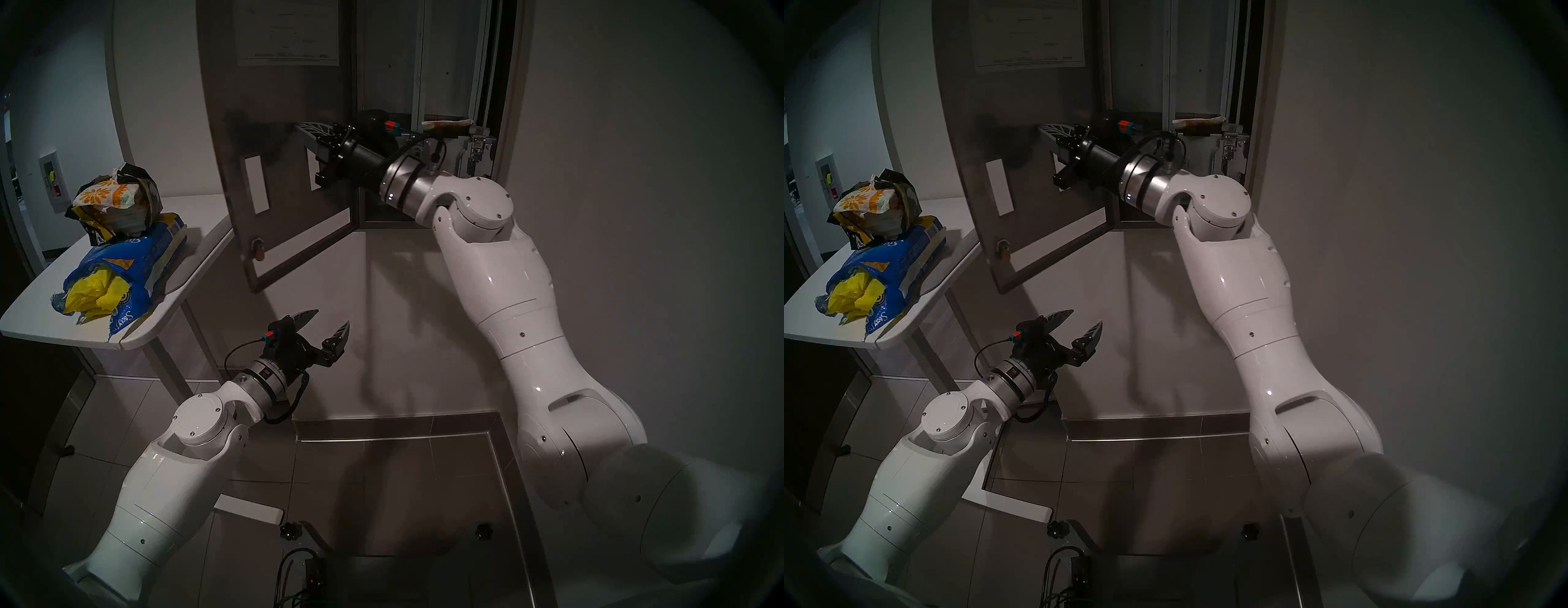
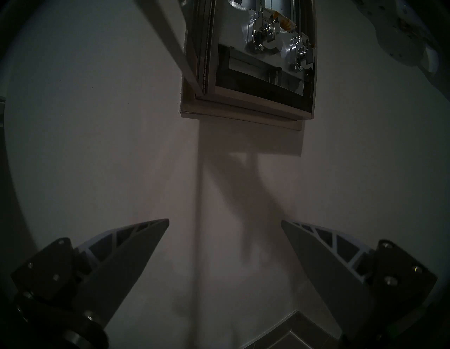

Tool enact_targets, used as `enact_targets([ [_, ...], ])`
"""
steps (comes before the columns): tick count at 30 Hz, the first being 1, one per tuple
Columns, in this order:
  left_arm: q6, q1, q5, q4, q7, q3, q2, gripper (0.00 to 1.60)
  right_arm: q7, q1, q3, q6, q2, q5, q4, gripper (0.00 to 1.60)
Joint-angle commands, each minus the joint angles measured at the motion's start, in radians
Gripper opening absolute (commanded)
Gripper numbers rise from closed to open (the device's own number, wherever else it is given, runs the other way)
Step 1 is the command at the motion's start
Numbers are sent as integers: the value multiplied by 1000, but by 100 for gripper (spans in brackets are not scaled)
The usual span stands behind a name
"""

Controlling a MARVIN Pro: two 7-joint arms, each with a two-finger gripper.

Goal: Open the dispenser door, put the pads inside, close the door

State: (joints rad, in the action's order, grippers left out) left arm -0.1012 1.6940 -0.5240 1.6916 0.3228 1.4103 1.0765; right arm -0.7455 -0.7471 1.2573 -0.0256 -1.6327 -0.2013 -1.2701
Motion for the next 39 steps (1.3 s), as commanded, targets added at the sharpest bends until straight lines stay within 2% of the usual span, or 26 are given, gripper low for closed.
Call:
enact_targets([
  [1,-11,-26,0,25,0,13,-1,160,120,119,-6,-25,-84,89,50,0],
  [2,-11,-26,0,24,0,13,-1,160,120,108,4,-28,-93,110,48,0],
  [13,-10,-26,0,23,2,13,0,160,298,190,-4,-48,-143,299,203,0],
  [24,-11,-26,1,24,3,15,1,160,432,267,0,-73,-181,436,375,0],
  [28,-11,-26,1,24,4,15,1,160,457,308,4,-82,-182,463,447,0],
  [29,-11,-26,1,24,4,15,1,160,463,295,12,-88,-183,471,442,0],
  [30,-11,-26,1,24,4,15,2,160,464,321,9,-96,-181,473,478,0],
  [31,-11,-26,2,24,4,15,2,160,468,304,16,-104,-180,481,468,0],
  [32,-11,-26,2,24,4,16,2,160,467,337,11,-111,-177,480,513,0],
  [33,-11,-26,2,24,4,16,2,160,471,321,18,-122,-175,489,504,0],
  [36,-12,-26,2,25,4,16,2,160,474,357,19,-151,-168,487,566,0],
  [37,-12,-26,2,25,4,16,2,160,475,339,26,-159,-166,492,549,0],
  [39,-12,-26,3,25,4,17,2,160,473,357,28,-180,-160,485,579,0],
])
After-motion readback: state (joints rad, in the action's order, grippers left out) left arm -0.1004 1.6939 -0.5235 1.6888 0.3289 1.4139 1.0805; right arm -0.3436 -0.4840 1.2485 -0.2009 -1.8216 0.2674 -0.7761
